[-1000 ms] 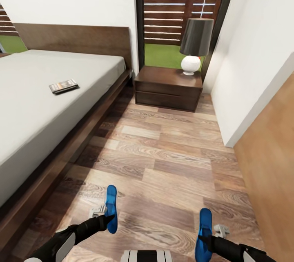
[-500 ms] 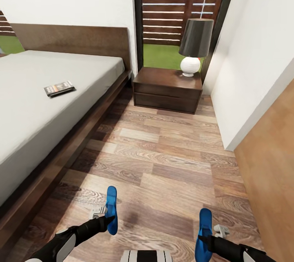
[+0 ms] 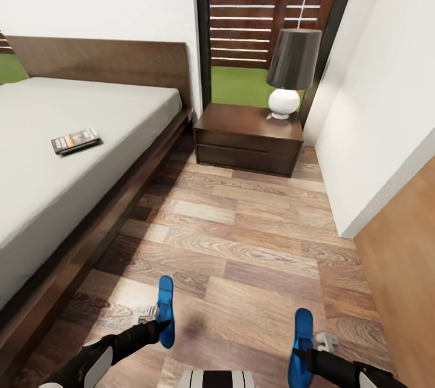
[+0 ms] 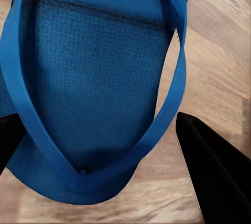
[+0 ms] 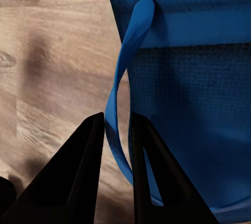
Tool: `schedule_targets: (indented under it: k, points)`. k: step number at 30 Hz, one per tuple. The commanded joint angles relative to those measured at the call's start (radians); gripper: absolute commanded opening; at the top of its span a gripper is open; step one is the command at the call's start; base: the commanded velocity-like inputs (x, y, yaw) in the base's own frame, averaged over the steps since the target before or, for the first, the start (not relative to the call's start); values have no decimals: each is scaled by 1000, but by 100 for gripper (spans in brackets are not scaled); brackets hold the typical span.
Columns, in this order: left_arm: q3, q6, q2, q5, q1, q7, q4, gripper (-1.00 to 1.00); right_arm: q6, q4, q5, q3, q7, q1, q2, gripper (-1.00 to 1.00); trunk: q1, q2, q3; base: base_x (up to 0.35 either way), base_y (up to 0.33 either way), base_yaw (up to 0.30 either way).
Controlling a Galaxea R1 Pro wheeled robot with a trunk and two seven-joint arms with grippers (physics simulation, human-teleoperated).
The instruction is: In the bedroom, move the book from the bed onto either nightstand, and place the two sandals side by side next to the bed.
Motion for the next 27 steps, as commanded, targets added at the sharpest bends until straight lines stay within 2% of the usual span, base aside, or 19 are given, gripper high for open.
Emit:
schedule_targets:
  k: [1, 18, 27]
  points:
    - [-4, 7, 1, 10, 0, -2, -1, -100, 10, -1, -12, 5, 5, 0, 0, -100, 0, 0, -1, 324, -93, 0]
    - [-3, 7, 1, 11, 0, -2, -1, -100, 10, -1, -12, 5, 5, 0, 0, -100, 0, 0, -1, 325, -99, 0]
    - [-4, 7, 0, 11, 0, -2, -1, -100, 10, -1, -12, 5, 6, 0, 0, -100, 0, 0, -1, 256, -19, 0]
